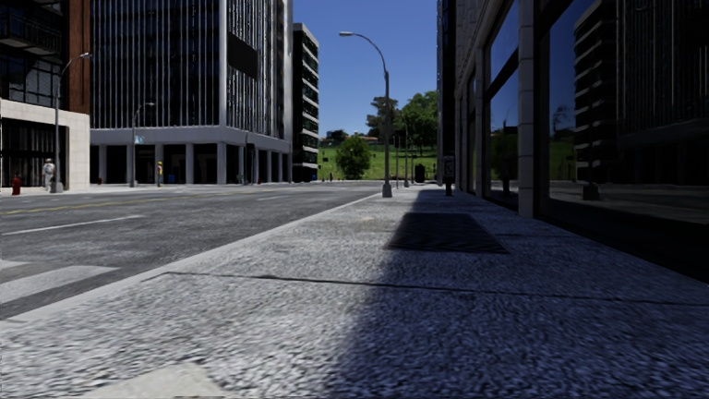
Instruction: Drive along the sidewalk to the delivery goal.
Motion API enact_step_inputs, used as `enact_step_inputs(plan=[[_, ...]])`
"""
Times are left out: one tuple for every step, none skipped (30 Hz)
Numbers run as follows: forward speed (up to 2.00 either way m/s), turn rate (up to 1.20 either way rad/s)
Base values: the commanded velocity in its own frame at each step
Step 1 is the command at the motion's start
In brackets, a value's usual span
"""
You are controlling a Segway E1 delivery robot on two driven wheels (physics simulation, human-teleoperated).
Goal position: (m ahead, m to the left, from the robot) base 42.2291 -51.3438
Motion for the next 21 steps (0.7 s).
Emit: enact_step_inputs(plan=[[2.0, -0.39], [2.0, -0.39], [2.0, -0.03], [2.0, 0.0], [2.0, 0.0], [2.0, 0.0], [2.0, 0.0], [2.0, 0.0], [2.0, 0.0], [2.0, 0.0], [2.0, 0.0], [2.0, 0.0], [2.0, 0.0], [2.0, 0.0], [2.0, 0.0], [2.0, 0.0], [2.0, 0.0], [2.0, -0.03], [2.0, -0.26], [2.0, -0.49], [2.0, -0.62]])
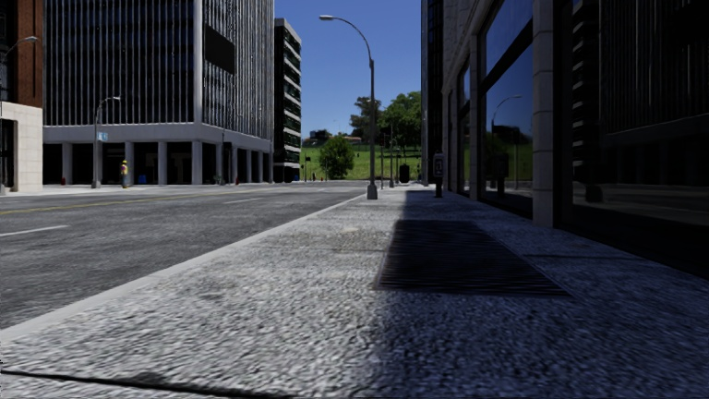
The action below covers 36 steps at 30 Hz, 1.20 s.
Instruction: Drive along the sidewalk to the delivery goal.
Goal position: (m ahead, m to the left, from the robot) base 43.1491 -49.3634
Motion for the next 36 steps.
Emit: enact_step_inputs(plan=[[2.0, -0.68], [2.0, -0.72], [2.0, -0.73], [2.0, -0.65], [2.0, 0.0], [2.0, 0.0], [2.0, 0.0], [2.0, 0.0], [2.0, 0.0], [2.0, 0.0], [2.0, 0.0], [2.0, 0.0], [2.0, 0.0], [2.0, 0.0], [2.0, 0.0], [2.0, 0.0], [2.0, 0.0], [2.0, 0.0], [2.0, 0.0], [2.0, 0.0], [2.0, -0.06], [2.0, -0.08], [2.0, -0.1], [2.0, -0.1], [2.0, -0.22], [2.0, -0.37], [2.0, -0.43], [2.0, -0.45], [2.0, -0.45], [2.0, -0.45], [2.0, -0.02], [2.0, 0.0], [2.0, 0.0], [2.0, 0.0], [2.0, 0.0], [2.0, 0.0]])
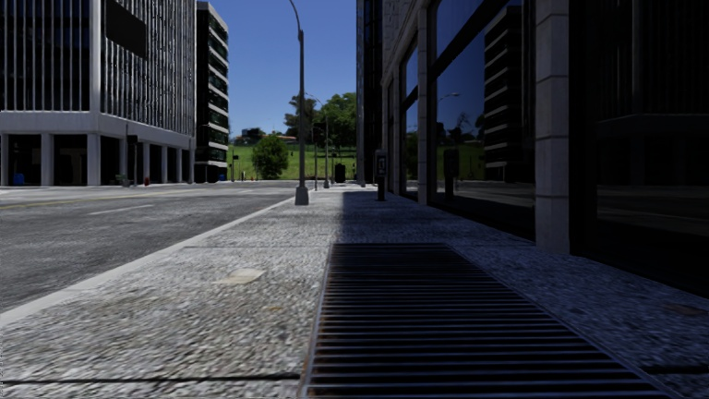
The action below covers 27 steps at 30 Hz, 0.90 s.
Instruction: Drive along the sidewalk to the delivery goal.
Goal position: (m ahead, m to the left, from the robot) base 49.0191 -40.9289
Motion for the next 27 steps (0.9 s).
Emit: enact_step_inputs(plan=[[2.0, 0.0], [2.0, 0.0], [2.0, 0.0], [2.0, 0.0], [2.0, 0.0], [2.0, 0.0], [2.0, 0.0], [2.0, 0.0], [2.0, 0.0], [2.0, 0.0], [2.0, 0.0], [2.0, 0.0], [2.0, 0.0], [2.0, 0.0], [2.0, 0.0], [2.0, 0.0], [2.0, 0.0], [2.0, 0.0], [2.0, 0.0], [2.0, 0.0], [2.0, 0.0], [2.0, 0.0], [2.0, 0.0], [2.0, 0.0], [2.0, 0.0], [2.0, 0.0], [2.0, 0.0]])
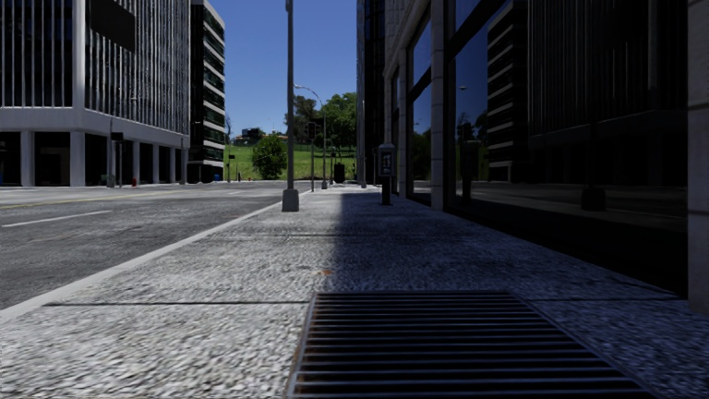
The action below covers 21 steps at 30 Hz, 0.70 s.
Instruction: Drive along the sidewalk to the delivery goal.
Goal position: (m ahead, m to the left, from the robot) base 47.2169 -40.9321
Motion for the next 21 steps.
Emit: enact_step_inputs(plan=[[2.0, 0.0], [2.0, 0.0], [2.0, 0.0], [2.0, 0.0], [2.0, 0.0], [2.0, 0.0], [2.0, 0.0], [2.0, 0.0], [2.0, 0.0], [2.0, 0.0], [2.0, 0.0], [2.0, 0.0], [2.0, 0.0], [2.0, 0.0], [2.0, 0.0], [2.0, 0.0], [2.0, 0.0], [2.0, 0.0], [2.0, 0.0], [2.0, 0.0], [2.0, 0.0]])
